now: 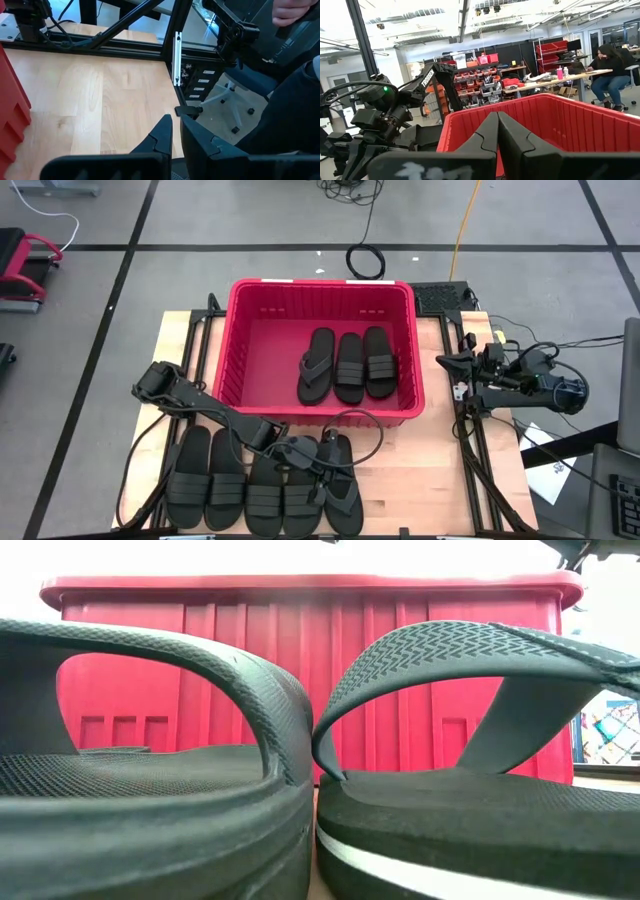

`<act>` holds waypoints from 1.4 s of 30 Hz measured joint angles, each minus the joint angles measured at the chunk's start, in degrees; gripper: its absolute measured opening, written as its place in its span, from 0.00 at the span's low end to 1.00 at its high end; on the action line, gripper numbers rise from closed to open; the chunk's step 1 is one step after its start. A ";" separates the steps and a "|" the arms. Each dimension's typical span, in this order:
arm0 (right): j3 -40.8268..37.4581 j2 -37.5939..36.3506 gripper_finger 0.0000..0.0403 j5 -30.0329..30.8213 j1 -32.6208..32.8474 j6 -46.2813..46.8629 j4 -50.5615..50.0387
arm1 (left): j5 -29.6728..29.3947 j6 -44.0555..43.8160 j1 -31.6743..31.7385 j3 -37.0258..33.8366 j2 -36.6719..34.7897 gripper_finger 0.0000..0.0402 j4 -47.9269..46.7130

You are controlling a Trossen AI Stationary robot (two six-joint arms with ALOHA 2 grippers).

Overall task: Pick and place slides into bin
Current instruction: Put the flip flop into the bin

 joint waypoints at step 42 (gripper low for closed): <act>0.01 -0.02 0.00 -0.04 0.00 1.53 -0.26 | 11.09 -18.15 1.37 0.02 -0.12 0.08 -2.66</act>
